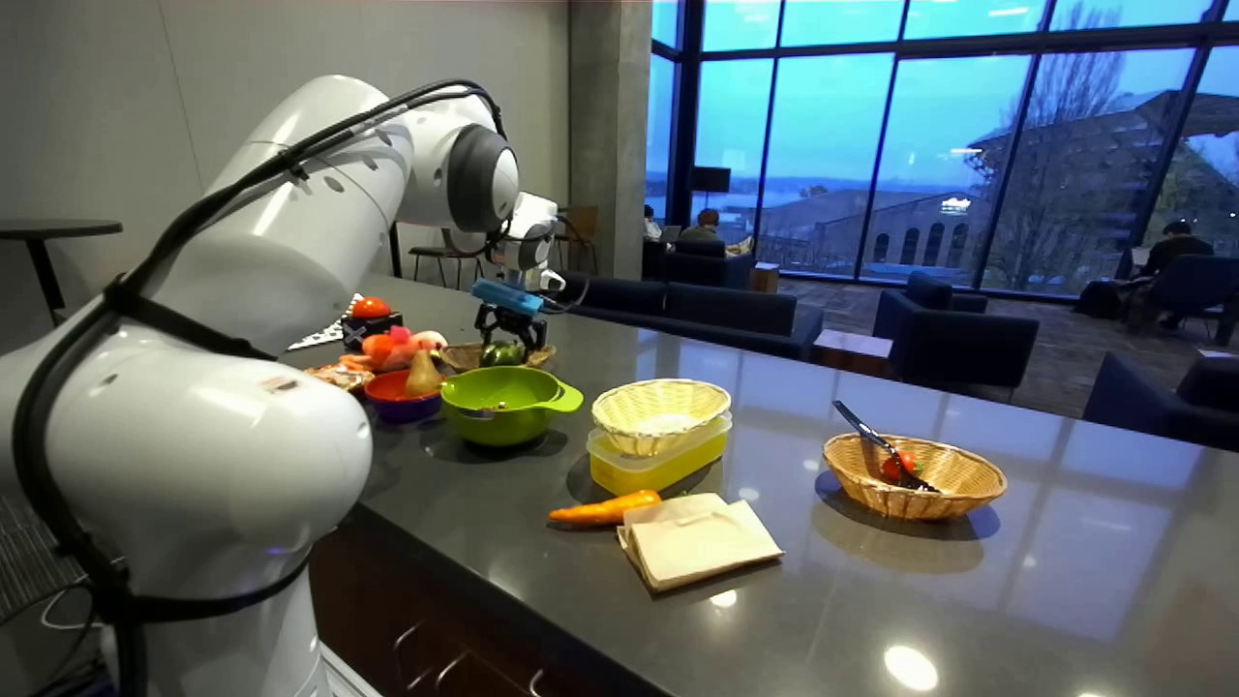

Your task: Remove the green pepper from the basket on the left and put it in the white basket on the right

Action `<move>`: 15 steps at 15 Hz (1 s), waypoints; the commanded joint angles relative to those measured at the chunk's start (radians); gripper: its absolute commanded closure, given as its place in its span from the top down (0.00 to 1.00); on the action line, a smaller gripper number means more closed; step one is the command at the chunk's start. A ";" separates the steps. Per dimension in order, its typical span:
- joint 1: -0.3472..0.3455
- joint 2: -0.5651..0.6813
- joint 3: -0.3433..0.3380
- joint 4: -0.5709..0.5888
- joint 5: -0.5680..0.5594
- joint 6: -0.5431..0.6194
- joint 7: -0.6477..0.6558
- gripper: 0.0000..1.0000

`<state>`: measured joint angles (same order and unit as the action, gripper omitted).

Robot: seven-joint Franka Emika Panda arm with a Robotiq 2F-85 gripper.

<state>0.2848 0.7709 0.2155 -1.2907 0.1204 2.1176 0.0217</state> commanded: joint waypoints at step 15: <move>0.044 -0.083 -0.024 -0.120 -0.039 -0.038 0.129 1.00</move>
<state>0.3171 0.7326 0.2114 -1.3589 0.0986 2.0942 0.1470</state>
